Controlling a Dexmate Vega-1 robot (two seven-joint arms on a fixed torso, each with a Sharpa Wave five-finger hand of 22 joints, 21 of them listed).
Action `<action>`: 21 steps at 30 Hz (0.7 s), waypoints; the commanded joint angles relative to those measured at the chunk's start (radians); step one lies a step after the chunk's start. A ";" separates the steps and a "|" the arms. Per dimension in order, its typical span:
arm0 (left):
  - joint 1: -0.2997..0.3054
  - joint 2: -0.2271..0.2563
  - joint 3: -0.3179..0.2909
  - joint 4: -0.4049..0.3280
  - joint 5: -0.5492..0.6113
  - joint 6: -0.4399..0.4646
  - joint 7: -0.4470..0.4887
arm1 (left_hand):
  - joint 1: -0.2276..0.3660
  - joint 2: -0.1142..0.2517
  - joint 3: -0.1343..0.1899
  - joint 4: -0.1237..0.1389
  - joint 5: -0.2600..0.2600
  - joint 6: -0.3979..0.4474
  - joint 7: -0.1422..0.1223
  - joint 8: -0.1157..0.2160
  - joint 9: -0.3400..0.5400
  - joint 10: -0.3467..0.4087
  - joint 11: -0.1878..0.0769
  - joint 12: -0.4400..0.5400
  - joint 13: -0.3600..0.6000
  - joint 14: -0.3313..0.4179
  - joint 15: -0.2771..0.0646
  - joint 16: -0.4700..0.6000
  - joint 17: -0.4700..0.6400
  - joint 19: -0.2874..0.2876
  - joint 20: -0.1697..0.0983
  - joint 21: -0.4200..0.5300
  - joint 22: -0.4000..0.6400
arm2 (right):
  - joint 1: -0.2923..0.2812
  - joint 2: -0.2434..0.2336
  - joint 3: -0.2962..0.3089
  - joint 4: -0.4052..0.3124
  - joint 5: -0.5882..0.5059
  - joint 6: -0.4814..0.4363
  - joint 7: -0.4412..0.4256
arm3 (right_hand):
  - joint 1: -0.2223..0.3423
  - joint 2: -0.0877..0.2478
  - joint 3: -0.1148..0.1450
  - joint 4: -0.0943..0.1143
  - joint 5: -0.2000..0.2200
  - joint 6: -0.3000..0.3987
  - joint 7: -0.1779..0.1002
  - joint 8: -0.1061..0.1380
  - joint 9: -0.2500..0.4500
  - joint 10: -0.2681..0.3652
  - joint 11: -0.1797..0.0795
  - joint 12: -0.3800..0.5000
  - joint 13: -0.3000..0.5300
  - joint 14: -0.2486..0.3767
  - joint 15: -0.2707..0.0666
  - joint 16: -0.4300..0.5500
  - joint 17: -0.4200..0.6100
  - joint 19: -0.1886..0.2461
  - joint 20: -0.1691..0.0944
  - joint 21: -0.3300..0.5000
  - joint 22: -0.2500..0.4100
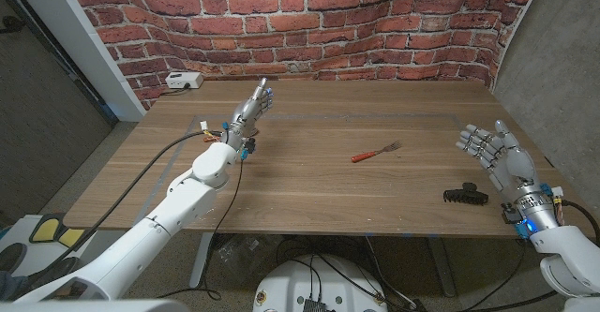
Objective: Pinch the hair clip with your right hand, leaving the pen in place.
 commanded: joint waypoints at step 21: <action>-0.043 -0.012 0.045 -0.022 0.027 0.056 0.008 | 0.014 0.010 -0.002 -0.005 -0.004 0.015 -0.003 -0.004 0.003 0.013 0.000 -0.008 0.005 0.006 -0.002 -0.007 0.003 0.009 0.003 -0.010 0.002 | -0.111 0.104 0.096 -0.036 -0.124 0.010 -0.014 | 0.026 0.023 0.014 -0.005 0.000 0.077 -0.023 0.020 0.005 0.047 -0.027 0.012 0.002 0.035 -0.016 0.004 0.002 0.036 0.000 -0.012 0.004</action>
